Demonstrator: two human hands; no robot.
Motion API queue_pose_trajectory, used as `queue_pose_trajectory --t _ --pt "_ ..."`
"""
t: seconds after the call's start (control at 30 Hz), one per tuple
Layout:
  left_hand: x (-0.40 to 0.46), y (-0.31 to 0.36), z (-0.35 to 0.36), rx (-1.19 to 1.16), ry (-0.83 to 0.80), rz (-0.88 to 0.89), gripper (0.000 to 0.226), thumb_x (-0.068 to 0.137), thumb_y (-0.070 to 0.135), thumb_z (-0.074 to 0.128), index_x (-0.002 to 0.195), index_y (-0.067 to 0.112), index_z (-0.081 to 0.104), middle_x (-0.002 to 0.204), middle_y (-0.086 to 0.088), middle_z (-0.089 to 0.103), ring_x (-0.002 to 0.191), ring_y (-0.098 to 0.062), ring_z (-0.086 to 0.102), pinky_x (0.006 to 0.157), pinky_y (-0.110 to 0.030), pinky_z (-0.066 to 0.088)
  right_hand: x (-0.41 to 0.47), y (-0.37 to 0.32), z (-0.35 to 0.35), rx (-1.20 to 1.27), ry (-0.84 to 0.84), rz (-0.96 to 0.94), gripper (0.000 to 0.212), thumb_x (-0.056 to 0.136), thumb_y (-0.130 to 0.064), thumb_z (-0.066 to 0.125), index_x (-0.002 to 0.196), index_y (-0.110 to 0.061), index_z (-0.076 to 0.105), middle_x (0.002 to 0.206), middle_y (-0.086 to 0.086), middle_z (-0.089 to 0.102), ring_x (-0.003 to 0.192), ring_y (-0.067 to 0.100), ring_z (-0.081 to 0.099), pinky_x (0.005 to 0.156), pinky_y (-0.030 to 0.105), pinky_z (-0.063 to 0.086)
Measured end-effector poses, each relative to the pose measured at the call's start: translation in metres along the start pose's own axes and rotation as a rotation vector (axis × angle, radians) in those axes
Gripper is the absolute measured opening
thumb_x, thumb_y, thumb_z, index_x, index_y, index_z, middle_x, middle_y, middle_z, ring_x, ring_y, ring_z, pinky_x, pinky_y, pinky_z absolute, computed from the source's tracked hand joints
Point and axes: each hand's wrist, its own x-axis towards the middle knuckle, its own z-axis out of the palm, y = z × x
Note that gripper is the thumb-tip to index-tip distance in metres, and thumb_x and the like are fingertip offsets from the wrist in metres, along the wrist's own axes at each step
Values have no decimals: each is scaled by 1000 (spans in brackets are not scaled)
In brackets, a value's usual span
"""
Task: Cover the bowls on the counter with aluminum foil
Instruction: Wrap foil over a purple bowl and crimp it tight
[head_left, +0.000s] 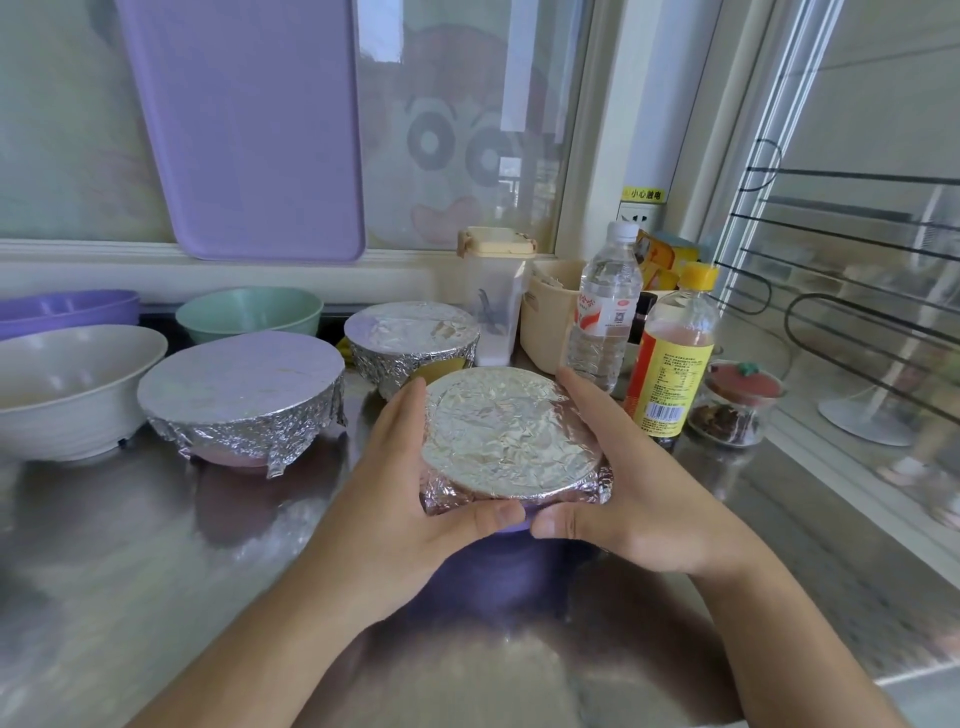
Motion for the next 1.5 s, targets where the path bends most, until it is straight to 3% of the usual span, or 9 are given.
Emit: queue_pose_trajectory --t 0.2,0.33,0.4,0.67,0.87,0.93,1.17,1.33,1.5 --pt "0 1 0 -71 -40 -73 138 56 103 58 166 40 2 165 37 8 147 23 11 125 -22 21 -3 7 2 204 6 20 128 64 -88 75 167 -42 16 171 -26 20 154 -7 25 129 42 27" --pt "0 0 -3 -53 -64 -12 126 62 102 51 163 42 5 150 57 7 138 33 10 107 5 14 -2 8 1 158 26 14 135 58 -88 79 167 -38 17 169 -23 26 153 -6 27 129 41 29" --pt "0 -2 -5 -18 -89 -33 138 62 104 48 167 32 -4 163 40 2 143 28 4 107 6 8 -2 9 0 99 26 1 136 59 -86 81 168 -37 15 170 -23 25 155 -5 24 129 43 28" --pt "-2 -7 -4 47 -125 -52 135 64 107 34 164 33 -17 168 31 -16 151 17 -10 125 -20 3 -6 6 1 354 25 19 103 79 -75 70 165 -40 26 166 -27 32 150 -11 31 129 38 28" --pt "-1 -3 -16 -458 -72 -204 102 78 44 76 165 41 22 165 31 27 149 13 27 130 -36 20 -2 3 2 301 193 30 79 87 -70 57 157 -36 46 148 -21 54 140 -1 48 123 43 37" --pt "0 -1 -19 -511 -23 -219 97 74 46 75 161 41 33 159 31 39 146 12 34 129 -39 23 -1 3 3 291 259 8 71 88 -67 56 151 -35 53 134 -15 60 131 9 55 117 49 42" --pt "-4 8 -9 -146 -8 -153 116 67 86 58 165 43 14 161 41 16 144 26 12 119 -19 19 14 -3 11 312 151 42 65 96 -59 59 157 -43 44 156 -31 45 145 -2 44 120 40 40" --pt "-3 4 -7 -42 3 -144 120 67 85 56 167 36 11 164 33 21 141 28 16 104 2 17 10 -7 13 338 140 68 55 103 -40 58 156 -32 48 154 -22 49 117 -18 57 87 11 51" --pt "-4 5 -10 -31 15 -139 102 87 81 53 167 35 11 166 33 15 143 27 13 118 -12 21 -1 1 5 277 -1 44 97 82 -72 71 164 -40 30 164 -30 32 149 -11 32 127 37 30"
